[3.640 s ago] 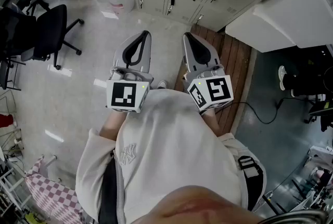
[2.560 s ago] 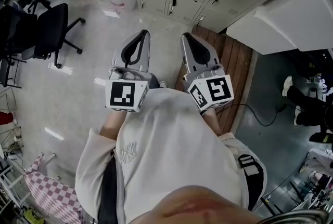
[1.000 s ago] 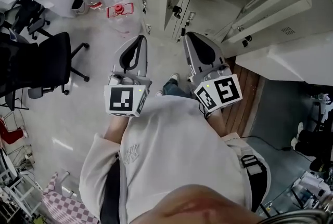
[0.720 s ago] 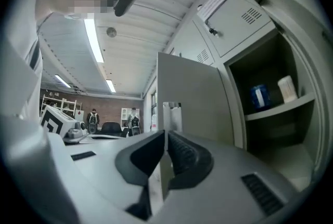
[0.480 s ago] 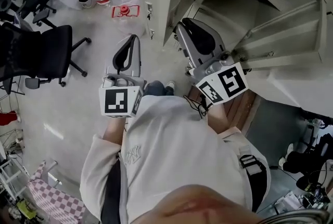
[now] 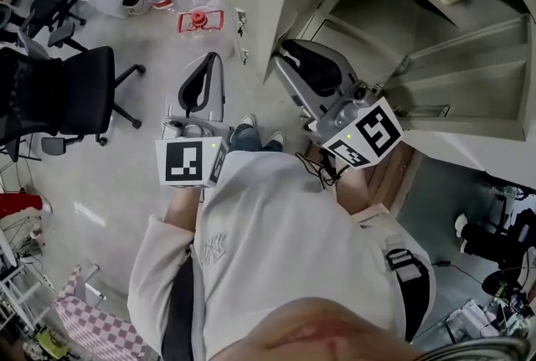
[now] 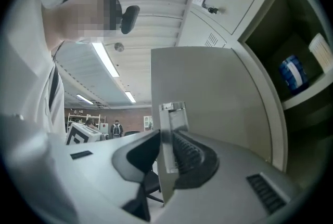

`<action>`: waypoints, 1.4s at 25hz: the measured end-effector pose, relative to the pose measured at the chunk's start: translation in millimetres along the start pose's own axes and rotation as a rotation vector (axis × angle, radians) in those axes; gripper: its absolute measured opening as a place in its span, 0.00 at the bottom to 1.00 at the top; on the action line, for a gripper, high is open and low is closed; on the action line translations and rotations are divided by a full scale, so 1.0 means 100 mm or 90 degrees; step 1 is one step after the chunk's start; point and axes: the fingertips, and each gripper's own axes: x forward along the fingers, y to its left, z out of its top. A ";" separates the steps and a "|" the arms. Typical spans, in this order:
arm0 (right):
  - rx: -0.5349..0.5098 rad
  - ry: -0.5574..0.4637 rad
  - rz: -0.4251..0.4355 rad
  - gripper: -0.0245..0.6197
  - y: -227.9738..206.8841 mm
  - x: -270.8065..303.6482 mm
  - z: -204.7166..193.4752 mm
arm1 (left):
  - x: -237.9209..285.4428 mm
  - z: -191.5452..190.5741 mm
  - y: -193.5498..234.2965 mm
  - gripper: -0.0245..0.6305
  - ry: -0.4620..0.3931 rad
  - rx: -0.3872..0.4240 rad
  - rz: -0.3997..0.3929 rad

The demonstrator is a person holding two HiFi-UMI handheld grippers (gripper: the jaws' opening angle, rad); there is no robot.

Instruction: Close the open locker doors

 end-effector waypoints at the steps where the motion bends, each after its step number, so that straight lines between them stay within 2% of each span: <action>1: -0.005 0.004 0.007 0.16 0.01 0.05 -0.01 | 0.03 0.02 0.03 0.04 0.000 0.001 -0.005; 7: -0.055 0.034 -0.012 0.11 -0.07 0.51 -0.09 | 0.22 0.09 0.33 0.04 0.014 0.005 -0.031; 13: -0.086 0.047 -0.045 0.09 -0.25 1.05 -0.16 | 0.37 0.12 0.68 0.04 -0.004 0.005 -0.036; 17: -0.109 0.047 -0.089 0.08 -0.47 1.40 -0.19 | 0.46 0.14 0.84 0.04 -0.005 0.003 -0.035; 27: -0.107 0.049 -0.211 0.07 -1.16 1.98 -0.22 | 0.59 0.22 1.11 0.04 -0.037 -0.002 -0.035; 35: -0.112 0.059 -0.307 0.07 -1.65 2.21 -0.24 | 0.60 0.14 1.29 0.04 -0.014 -0.003 -0.015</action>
